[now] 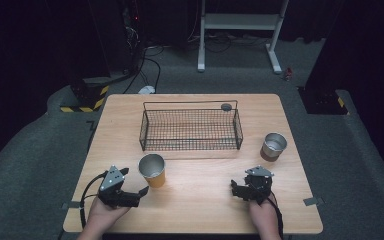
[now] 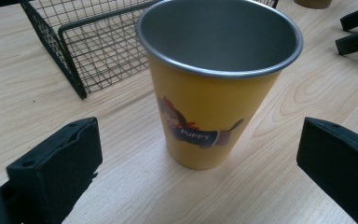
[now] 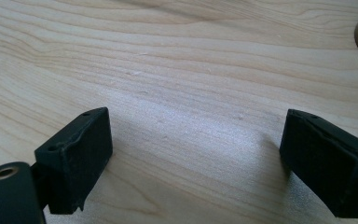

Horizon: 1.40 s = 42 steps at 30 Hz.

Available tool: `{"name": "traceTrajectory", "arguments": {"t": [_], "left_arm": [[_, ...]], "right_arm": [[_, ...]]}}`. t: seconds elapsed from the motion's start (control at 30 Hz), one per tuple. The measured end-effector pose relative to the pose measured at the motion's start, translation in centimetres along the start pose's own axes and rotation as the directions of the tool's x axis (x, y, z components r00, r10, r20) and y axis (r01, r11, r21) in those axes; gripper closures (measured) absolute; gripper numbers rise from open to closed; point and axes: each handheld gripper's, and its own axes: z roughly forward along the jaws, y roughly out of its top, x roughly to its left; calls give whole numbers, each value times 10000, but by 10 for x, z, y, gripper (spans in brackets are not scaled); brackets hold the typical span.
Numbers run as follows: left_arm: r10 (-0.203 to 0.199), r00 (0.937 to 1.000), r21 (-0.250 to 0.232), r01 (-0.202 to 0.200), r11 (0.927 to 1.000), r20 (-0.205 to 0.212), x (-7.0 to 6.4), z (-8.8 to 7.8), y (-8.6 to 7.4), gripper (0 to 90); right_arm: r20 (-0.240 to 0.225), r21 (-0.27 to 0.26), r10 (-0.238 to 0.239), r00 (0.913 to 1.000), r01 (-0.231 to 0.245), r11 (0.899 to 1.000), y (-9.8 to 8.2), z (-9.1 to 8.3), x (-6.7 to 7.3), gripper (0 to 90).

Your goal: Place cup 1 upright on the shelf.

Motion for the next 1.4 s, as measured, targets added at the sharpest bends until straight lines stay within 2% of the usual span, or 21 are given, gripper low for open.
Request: {"name": "traceTrajectory", "arguments": {"t": [0.37, 0.5, 0.7, 0.9, 0.97, 1.13, 1.2, 1.27, 1.4], "left_arm": [[-32, 9998, -162, 35, 9999, 199, -10, 8, 4, 5], [73, 9998, -219, -69, 9997, 171, -13, 11, 5, 5], [18, 10000, -424, -18, 9991, 1, -16, 20, 8, 5], [-31, 10000, -408, 34, 9992, 64, -15, 27, 11, 4], [139, 9999, -308, -141, 9994, -68, -13, 31, 13, 5], [173, 9997, -52, -174, 9998, -143, -9, 36, 15, 5], [115, 9998, 84, -113, 9999, -140, -6, 38, 17, 5], [27, 10000, 224, -29, 9997, 80, -5, 38, 20, 5], [-254, 9996, 19, 254, 9997, 88, -7, 42, 22, 5]], "right_arm": [[-46, 0, -49, 10000, 49, 10000, 0, 0, 0, 91], [-42, -4, -66, 10000, 66, 10000, 0, 0, 0, 91], [-42, -2, -53, 10000, 53, 10000, 0, 0, 0, 91], [-42, -3, -56, 10000, 56, 10000, 0, 0, 0, 91], [-44, -1, -52, 10000, 52, 10000, 0, 0, 0, 91], [-43, -3, -61, 10000, 61, 10000, 0, 0, 0, 91], [-45, -2, -51, 10000, 51, 10000, 0, 0, 0, 91], [-44, -7, -64, 10000, 64, 10000, 0, 0, 0, 91], [-47, -6, -64, 10000, 64, 10000, 0, 0, 0, 91]]}}
